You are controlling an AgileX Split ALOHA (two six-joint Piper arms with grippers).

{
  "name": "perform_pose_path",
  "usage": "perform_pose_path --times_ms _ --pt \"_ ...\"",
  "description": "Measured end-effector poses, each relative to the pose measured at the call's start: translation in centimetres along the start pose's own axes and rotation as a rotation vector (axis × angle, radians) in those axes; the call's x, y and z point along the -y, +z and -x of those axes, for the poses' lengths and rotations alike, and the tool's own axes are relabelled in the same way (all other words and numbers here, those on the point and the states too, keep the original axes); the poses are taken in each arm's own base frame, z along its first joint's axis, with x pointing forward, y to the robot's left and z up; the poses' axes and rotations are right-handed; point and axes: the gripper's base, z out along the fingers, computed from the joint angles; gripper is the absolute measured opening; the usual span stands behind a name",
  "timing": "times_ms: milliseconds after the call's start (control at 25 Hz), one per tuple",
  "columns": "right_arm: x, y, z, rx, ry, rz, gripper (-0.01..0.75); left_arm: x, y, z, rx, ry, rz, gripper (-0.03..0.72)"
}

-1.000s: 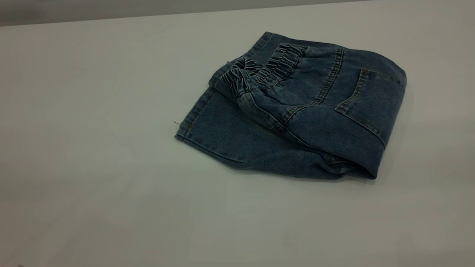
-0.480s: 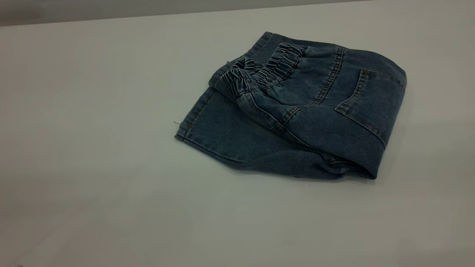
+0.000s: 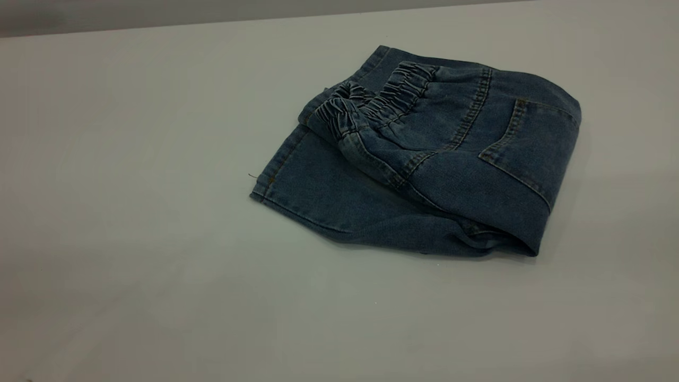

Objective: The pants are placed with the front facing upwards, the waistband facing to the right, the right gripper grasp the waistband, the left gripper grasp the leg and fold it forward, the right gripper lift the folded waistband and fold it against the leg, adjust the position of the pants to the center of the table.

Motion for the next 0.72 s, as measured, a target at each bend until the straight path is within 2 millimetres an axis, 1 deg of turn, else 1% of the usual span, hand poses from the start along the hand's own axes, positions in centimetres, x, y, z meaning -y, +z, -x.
perform_pose_path --times_ms 280,440,560,720 --pt "0.0 0.0 0.0 0.0 0.003 0.0 0.538 0.0 0.0 0.0 0.002 -0.009 0.02 0.415" --pt "0.0 -0.1 0.0 0.008 0.001 -0.001 0.525 0.0 -0.6 -0.4 0.038 -0.08 0.136 0.415" --pt "-0.1 -0.6 -0.3 0.042 -0.004 -0.006 0.517 0.2 -1.2 -0.7 0.079 -0.139 0.242 0.415" --pt "-0.1 -0.6 -0.4 0.048 -0.011 0.005 0.507 0.3 -1.2 -0.8 0.079 -0.208 0.36 0.415"
